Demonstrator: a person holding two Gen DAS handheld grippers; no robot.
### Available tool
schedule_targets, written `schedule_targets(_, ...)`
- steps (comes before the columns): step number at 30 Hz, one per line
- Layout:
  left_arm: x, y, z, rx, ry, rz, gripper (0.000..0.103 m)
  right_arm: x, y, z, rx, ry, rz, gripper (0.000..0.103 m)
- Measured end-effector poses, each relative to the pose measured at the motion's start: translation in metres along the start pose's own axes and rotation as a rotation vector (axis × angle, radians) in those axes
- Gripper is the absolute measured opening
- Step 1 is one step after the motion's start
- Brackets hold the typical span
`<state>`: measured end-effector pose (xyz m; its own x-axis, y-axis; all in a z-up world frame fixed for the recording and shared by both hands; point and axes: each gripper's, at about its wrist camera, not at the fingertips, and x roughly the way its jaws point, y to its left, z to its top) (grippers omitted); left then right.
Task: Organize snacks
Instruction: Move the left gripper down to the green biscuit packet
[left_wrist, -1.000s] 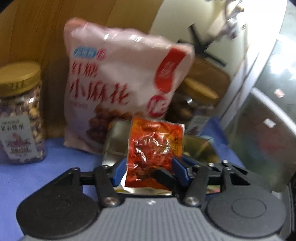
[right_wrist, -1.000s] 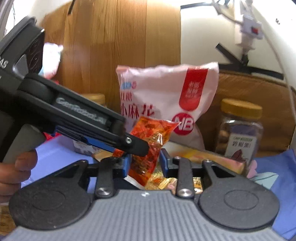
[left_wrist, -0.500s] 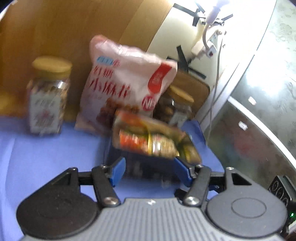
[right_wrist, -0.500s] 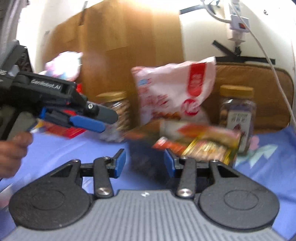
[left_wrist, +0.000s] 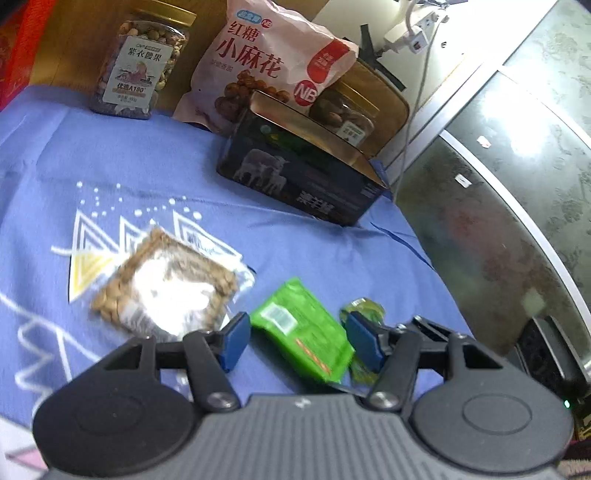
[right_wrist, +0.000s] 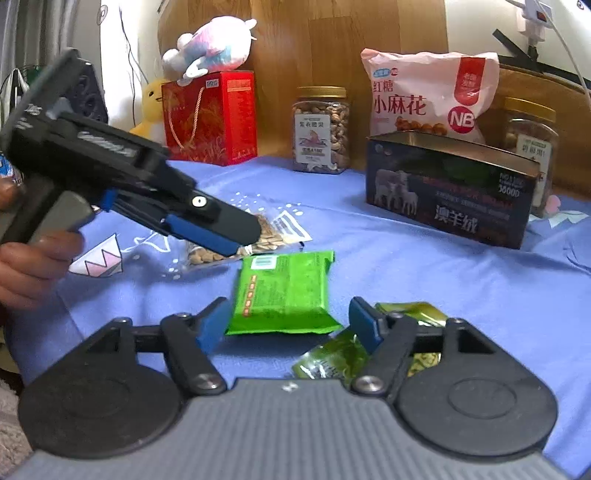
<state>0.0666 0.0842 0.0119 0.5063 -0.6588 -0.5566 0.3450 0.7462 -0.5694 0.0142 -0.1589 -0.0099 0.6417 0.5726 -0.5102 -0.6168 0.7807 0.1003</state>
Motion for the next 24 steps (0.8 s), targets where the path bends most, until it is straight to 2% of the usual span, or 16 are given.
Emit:
schedule_targets(4, -0.002, -0.004, -0.013, 0.007, 0.019, -0.009, 0.059, 0.000, 0.005, -0.004, -0.014, 0.015, 0.007, 0.075)
schedule_targets(9, 0.003, 0.000, -0.019, -0.008, 0.038, 0.000, 0.059, -0.009, 0.006, -0.005, 0.032, 0.028, 0.172, 0.074)
schedule_targets(14, 0.003, -0.002, -0.020, 0.008, 0.034, 0.005, 0.059, -0.011, 0.012, -0.009, -0.016, 0.024, 0.097, 0.074)
schedule_targets(18, 0.006, -0.002, -0.020, 0.007, 0.033, 0.011, 0.059, -0.005, 0.014, -0.013, -0.024, 0.037, 0.082, 0.073)
schedule_targets(20, 0.008, -0.004, -0.019, 0.010, 0.031, 0.012, 0.059, -0.004, 0.018, -0.014, -0.065, 0.030, 0.061, 0.067)
schedule_targets(21, 0.010, -0.005, -0.019, 0.014, 0.029, 0.011, 0.058, -0.004, 0.020, -0.015, -0.082, 0.028, 0.057, 0.062)
schedule_targets(22, 0.011, -0.006, -0.018, 0.017, 0.029, 0.011, 0.058, -0.003, 0.021, -0.015, -0.092, 0.025, 0.058, 0.053)
schedule_targets(24, 0.016, -0.011, -0.015, 0.039, 0.019, 0.041, 0.059, -0.003, 0.022, -0.015, -0.097, 0.019, 0.056, 0.043)
